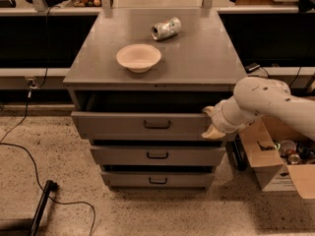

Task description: Open top drawer

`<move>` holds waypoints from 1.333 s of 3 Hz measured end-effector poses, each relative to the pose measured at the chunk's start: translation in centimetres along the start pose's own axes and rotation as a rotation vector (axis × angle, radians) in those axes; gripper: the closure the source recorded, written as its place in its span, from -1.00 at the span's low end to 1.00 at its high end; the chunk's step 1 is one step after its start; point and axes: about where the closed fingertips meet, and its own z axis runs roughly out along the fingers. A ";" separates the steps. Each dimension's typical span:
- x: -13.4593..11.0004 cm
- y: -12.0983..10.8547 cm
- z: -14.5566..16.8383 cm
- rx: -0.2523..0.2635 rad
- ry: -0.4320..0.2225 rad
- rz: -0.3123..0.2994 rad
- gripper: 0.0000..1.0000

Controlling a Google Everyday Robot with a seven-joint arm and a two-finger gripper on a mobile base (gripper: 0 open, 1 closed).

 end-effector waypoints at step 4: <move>-0.5 -0.2 -1.7 -0.003 0.000 0.000 -0.73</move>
Offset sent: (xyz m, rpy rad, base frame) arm -0.1546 -0.0386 0.0544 0.0479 -0.0102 -0.0688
